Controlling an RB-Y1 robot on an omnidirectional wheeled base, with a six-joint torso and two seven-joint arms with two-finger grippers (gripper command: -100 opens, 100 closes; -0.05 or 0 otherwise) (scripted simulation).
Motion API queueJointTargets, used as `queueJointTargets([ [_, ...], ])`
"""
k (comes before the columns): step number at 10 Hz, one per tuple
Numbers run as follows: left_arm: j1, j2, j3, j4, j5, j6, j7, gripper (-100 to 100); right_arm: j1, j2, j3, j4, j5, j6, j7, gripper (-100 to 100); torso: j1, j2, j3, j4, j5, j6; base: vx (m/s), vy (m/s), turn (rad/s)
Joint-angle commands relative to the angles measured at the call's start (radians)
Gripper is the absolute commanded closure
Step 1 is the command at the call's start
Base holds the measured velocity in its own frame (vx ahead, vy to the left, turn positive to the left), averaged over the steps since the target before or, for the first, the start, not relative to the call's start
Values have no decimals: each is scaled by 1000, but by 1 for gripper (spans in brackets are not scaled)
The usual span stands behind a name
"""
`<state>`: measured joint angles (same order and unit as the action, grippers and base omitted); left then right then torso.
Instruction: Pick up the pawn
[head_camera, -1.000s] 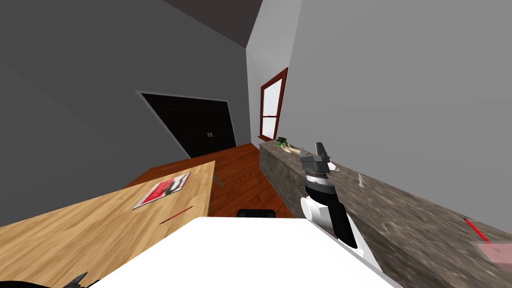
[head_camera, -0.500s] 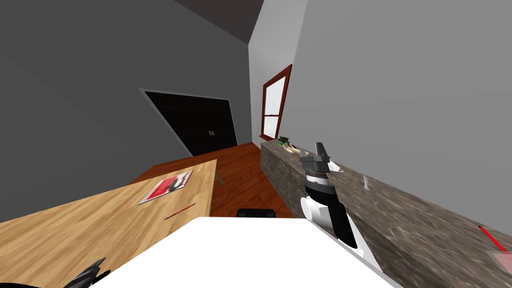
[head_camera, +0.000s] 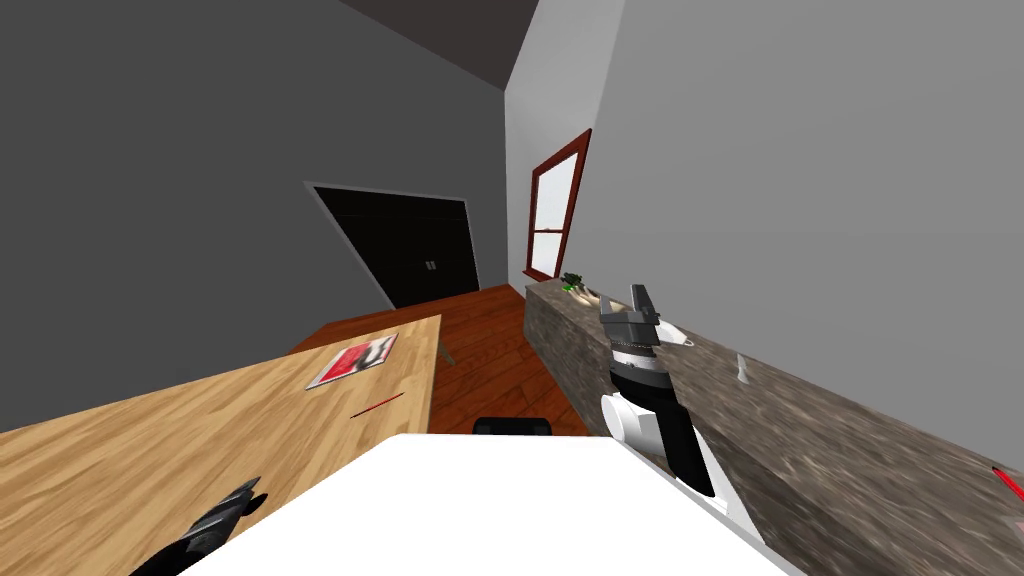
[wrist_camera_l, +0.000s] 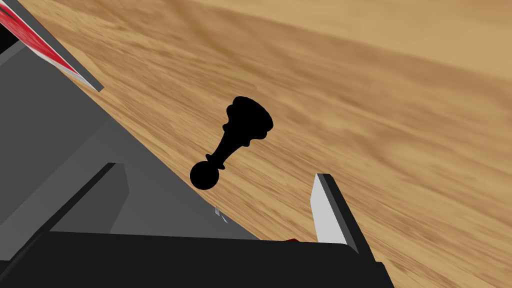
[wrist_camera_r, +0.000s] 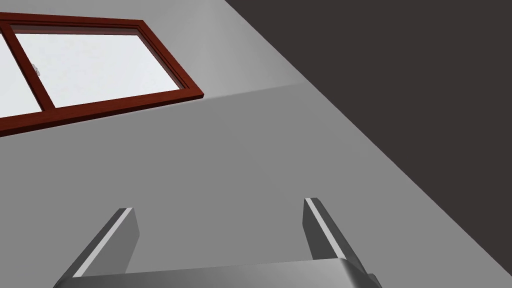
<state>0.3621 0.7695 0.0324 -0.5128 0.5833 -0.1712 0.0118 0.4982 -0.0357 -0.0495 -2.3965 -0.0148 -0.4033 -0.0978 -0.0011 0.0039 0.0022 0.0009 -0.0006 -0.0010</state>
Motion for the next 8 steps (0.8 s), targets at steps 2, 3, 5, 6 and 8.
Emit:
queueJointTargets([
  [2, 17, -13, 70, -64, -14, 35, -47, -100, 0, 0, 0, 0, 0, 0, 0, 0, -1, -1, -1, 0, 0, 0, 4, -1, 1],
  [3, -29, -24, 95, -51, -64, 65, -39, -100, 0, 0, 0, 0, 0, 0, 0, 0, -1, -2, -1, -1, 0, 0, -44, 5, 134],
  [5, -43, -24, 95, -51, -88, 65, -39, -100, 0, 0, 0, 0, 0, 0, 0, 0, 0, 0, 0, 0, 0, 0, -38, 11, 34],
  [6, -90, -36, 121, -38, -131, 95, -31, -100, 0, 0, 0, 0, 0, 0, 0, 0, 0, 0, 0, 0, 0, 0, -46, 18, 154],
  [8, -138, -48, 147, -25, -192, 126, -23, -100, 0, 0, 0, 0, 0, 0, 0, 0, 0, 1, 0, 0, 0, 0, -65, 11, 86],
])
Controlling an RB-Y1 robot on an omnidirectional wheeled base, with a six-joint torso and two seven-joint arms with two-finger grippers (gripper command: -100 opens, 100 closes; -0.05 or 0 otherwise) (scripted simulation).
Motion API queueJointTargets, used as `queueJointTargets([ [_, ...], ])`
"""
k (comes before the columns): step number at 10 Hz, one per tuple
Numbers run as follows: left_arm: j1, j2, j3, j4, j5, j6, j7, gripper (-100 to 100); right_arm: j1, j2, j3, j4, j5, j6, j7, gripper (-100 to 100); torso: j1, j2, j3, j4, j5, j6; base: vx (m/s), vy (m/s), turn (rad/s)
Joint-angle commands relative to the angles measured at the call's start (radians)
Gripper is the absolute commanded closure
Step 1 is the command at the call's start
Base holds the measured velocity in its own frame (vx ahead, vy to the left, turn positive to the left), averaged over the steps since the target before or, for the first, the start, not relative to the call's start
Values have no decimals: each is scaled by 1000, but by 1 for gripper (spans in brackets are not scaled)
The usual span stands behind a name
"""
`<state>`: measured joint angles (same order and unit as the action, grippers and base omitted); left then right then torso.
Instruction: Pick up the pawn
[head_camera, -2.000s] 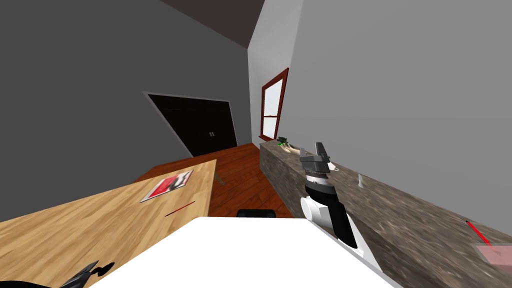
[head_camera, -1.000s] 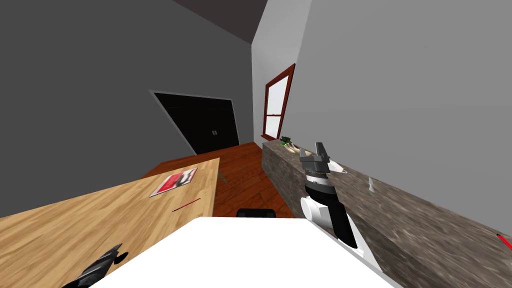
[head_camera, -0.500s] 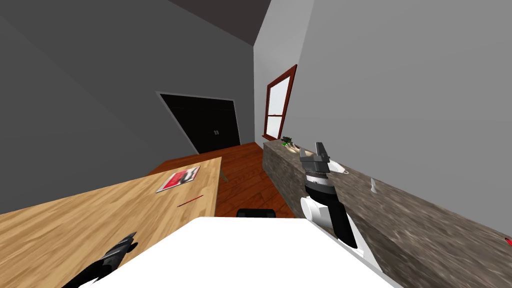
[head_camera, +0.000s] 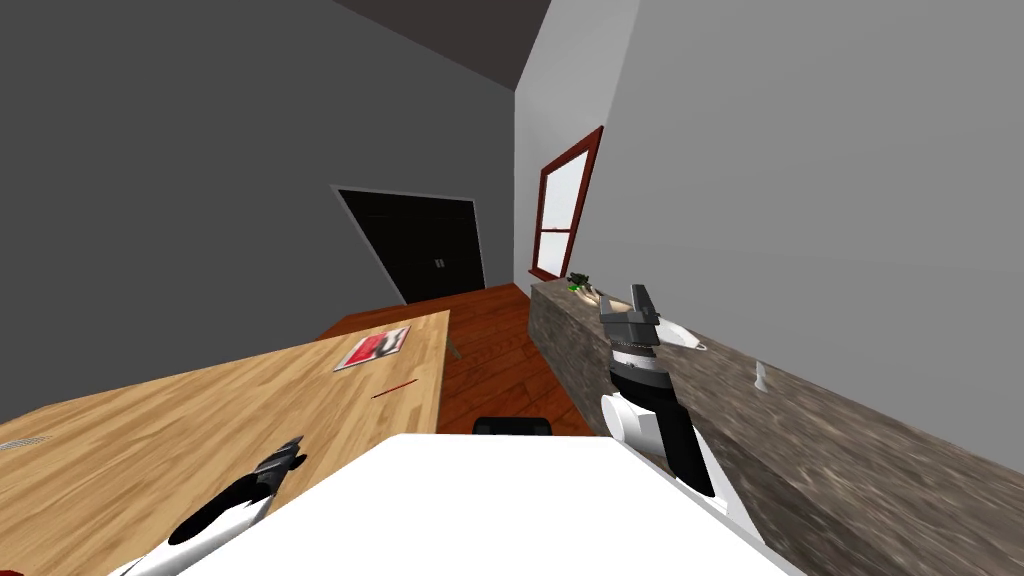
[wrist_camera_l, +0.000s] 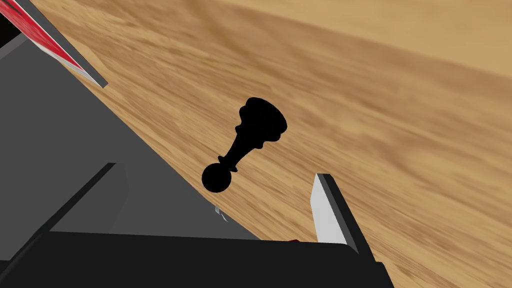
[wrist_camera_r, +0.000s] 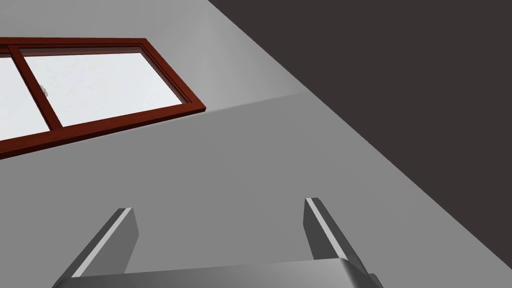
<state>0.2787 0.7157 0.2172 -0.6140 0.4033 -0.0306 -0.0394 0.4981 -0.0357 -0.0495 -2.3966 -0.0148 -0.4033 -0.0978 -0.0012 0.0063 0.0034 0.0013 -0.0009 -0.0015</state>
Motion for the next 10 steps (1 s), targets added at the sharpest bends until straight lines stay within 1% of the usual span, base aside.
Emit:
queueJointTargets([
  [1, -50, 6, -38, 50, -50, -15, 29, -100, 0, 0, 0, 0, 0, 0, 0, 0, 0, 0, 0, 0, 0, 0, -72, 20, 78],
  [2, -72, 6, -38, 65, -54, -15, 29, -100, 0, 0, 0, 0, 0, 0, 0, 0, 0, 0, 0, 0, 0, 1, -24, 13, -7],
  [3, -80, 6, -38, 76, -54, -15, 29, -100, 0, 0, 0, 0, 0, 0, 0, 0, 0, -2, -1, 0, 0, 1, 5, 3, -15],
  [4, -119, -5, -12, 89, -103, 15, 37, -100, 0, 0, 0, 0, 0, 0, 0, 0, 0, -4, -2, -1, 0, 1, -23, 19, 143],
  [5, -140, -5, -12, 89, -125, 15, 37, -100, 0, 0, 0, 0, 0, 0, 0, 0, 0, -4, -2, -1, 0, 0, -46, 15, 77],
  [6, -140, -5, -20, 120, -127, 15, 37, -100, 0, 0, 0, 0, 0, 0, 0, 0, 0, -3, -2, -1, 0, 1, -30, 4, -26],
  [7, -140, -5, -12, 89, -127, 15, 37, -100, 0, 0, 0, 0, 0, 0, 0, 0, -1, -3, -1, 0, 0, 0, -10, 0, 0],
  [8, -190, -17, 13, 102, -174, 45, 45, -100, 0, 0, 0, 0, 0, 0, 0, 0, -1, -4, -2, -1, 0, 1, -40, 17, 126],
  [9, -200, -17, 13, 102, -200, 45, 45, -100, 0, 0, 0, 0, 0, 0, 0, 0, 0, -3, -1, -1, 0, 0, -51, 15, 78],
  [10, -239, -29, 39, 115, -232, 76, 53, -100, 0, 0, 0, 0, 0, 0, 0, 0, 0, -2, -1, 0, 0, 1, -70, 19, 144],
])
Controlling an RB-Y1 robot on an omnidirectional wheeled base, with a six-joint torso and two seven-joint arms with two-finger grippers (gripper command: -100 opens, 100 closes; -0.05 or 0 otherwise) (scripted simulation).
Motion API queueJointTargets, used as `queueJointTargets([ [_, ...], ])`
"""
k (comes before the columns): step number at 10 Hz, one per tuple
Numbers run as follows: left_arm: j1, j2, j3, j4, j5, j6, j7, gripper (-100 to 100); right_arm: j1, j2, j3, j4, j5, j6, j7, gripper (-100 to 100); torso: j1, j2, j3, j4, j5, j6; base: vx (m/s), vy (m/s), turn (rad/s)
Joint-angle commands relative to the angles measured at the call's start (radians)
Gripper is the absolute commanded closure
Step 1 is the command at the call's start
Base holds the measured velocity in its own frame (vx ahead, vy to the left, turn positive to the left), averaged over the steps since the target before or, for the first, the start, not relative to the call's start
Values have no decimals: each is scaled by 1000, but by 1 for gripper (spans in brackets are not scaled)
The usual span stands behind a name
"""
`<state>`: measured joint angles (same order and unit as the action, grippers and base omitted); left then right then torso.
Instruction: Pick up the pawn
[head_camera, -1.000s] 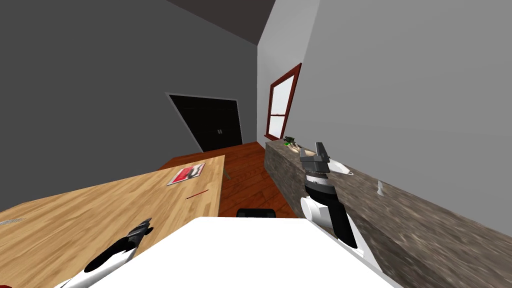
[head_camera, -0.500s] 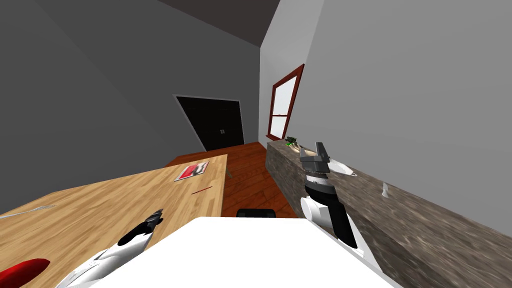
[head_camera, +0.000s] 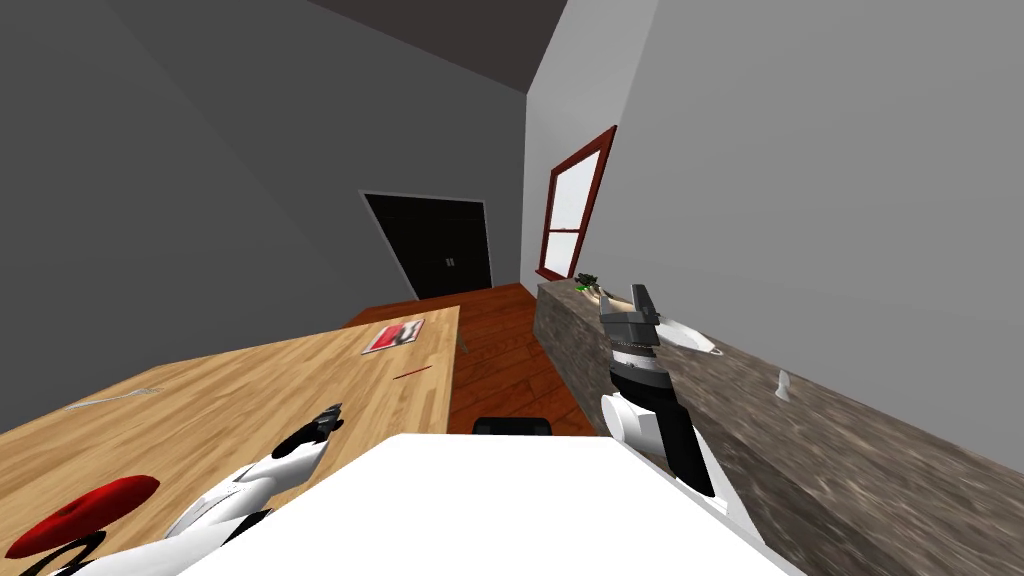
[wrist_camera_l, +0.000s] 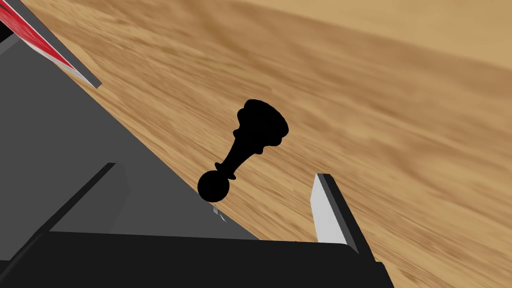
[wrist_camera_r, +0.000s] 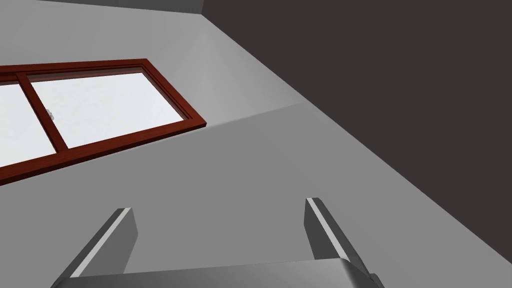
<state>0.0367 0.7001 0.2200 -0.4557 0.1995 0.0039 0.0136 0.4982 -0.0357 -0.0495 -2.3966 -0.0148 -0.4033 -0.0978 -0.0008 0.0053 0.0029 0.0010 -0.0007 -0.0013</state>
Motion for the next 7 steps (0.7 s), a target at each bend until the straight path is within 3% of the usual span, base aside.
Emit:
queueJointTargets([
  [1, -18, -13, 36, -44, -50, 41, 0, -100, 0, 0, 0, 0, 0, 0, 0, 0, 0, 0, 0, 0, 0, 0, -62, 20, 66],
  [3, -18, -13, 36, -44, -70, 41, 0, -100, 0, 0, 0, 0, 0, 0, 0, 0, -1, -1, -1, 0, 0, 0, -13, 5, -9],
  [4, -66, -25, 62, -31, -118, 71, 9, -100, 0, 0, 0, 0, 0, 0, 0, 0, -1, -3, -1, 0, 0, 0, -29, 16, 125],
  [5, -78, -25, 62, -31, -143, 71, 9, -100, 0, 0, 0, 0, 0, 0, 0, 0, -1, -2, -1, 0, 0, 0, -47, 14, 86],
  [7, -64, -31, 73, -57, -144, 86, 5, -100, 0, 0, 0, 0, 0, 0, 0, 0, -1, -2, -1, 0, 0, 0, -20, 6, -6],
])
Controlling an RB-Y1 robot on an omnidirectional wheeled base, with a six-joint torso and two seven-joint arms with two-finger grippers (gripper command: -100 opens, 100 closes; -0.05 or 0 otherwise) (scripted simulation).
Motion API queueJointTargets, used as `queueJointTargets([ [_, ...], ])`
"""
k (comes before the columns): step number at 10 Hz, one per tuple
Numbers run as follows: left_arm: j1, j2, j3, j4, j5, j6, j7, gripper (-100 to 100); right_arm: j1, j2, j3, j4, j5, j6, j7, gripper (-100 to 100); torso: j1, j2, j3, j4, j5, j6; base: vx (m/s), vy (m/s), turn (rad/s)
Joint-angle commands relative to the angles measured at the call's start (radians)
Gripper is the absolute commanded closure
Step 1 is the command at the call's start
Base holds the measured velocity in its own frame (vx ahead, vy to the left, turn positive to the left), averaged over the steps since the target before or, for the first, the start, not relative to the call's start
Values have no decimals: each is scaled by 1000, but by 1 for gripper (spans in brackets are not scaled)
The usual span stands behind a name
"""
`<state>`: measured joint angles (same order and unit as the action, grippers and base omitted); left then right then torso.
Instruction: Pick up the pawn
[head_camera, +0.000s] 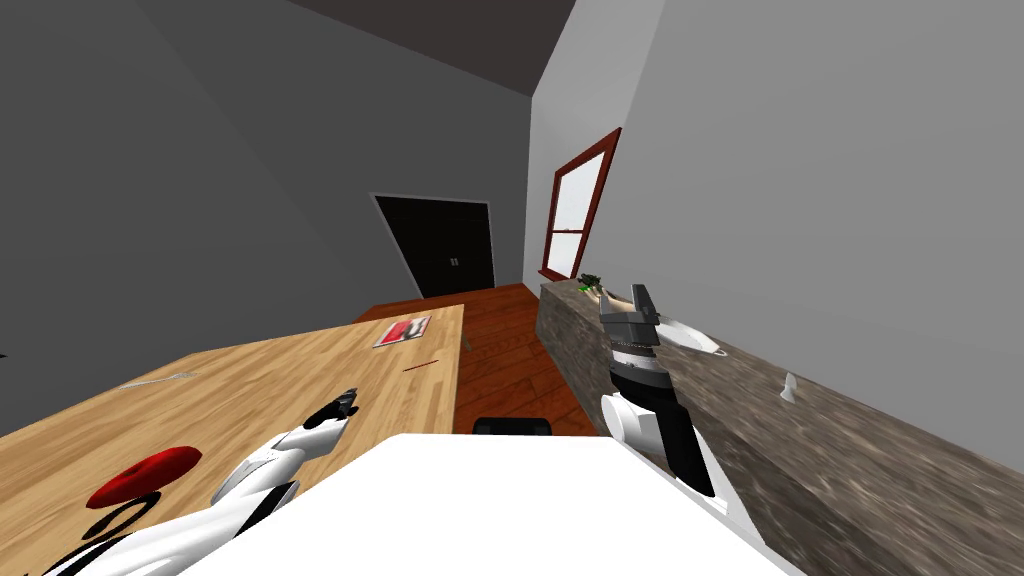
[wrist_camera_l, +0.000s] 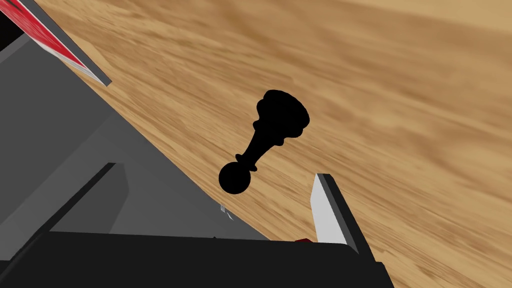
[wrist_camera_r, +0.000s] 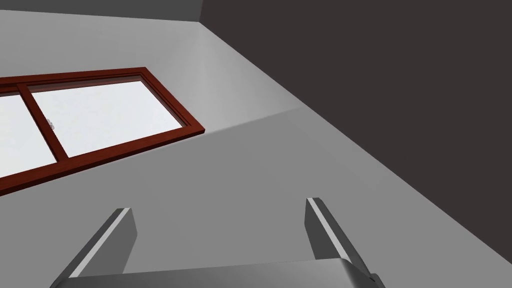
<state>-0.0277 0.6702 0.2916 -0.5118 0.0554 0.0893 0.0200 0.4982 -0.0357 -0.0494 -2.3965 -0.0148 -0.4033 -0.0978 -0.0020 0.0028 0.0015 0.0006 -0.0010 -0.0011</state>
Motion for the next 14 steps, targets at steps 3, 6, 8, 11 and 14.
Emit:
queueJointTargets([
  [3, 0, 0, 0, 0, 0, 1, 0, 100, 0, 0, 0, 0, 0, 0, 0, 0, -1, -1, -1, 0, 0, 1, 0, 0, 0],
  [6, 0, 0, 0, 0, 0, 0, 0, 0, 0, 0, 0, 0, 0, 0, 0, 0, 0, -1, -1, 0, 0, 0, 0, 0, 0],
  [8, 46, 17, -35, 13, 73, -44, -6, 100, 0, 0, 0, 0, 0, 0, 0, 0, -1, -4, -2, -1, 0, 0, 57, -20, -103],
  [11, 139, 40, -87, -13, 171, -105, -23, 100, 0, 0, 0, 0, 0, 0, 0, 0, 0, -6, -4, -2, 1, 1, 63, -24, -112],
  [14, 167, 40, -87, -13, 221, -105, -23, 100, 0, 0, 0, 0, 0, 0, 0, 0, 1, -5, -3, -1, 2, 1, 32, -8, -16],
])
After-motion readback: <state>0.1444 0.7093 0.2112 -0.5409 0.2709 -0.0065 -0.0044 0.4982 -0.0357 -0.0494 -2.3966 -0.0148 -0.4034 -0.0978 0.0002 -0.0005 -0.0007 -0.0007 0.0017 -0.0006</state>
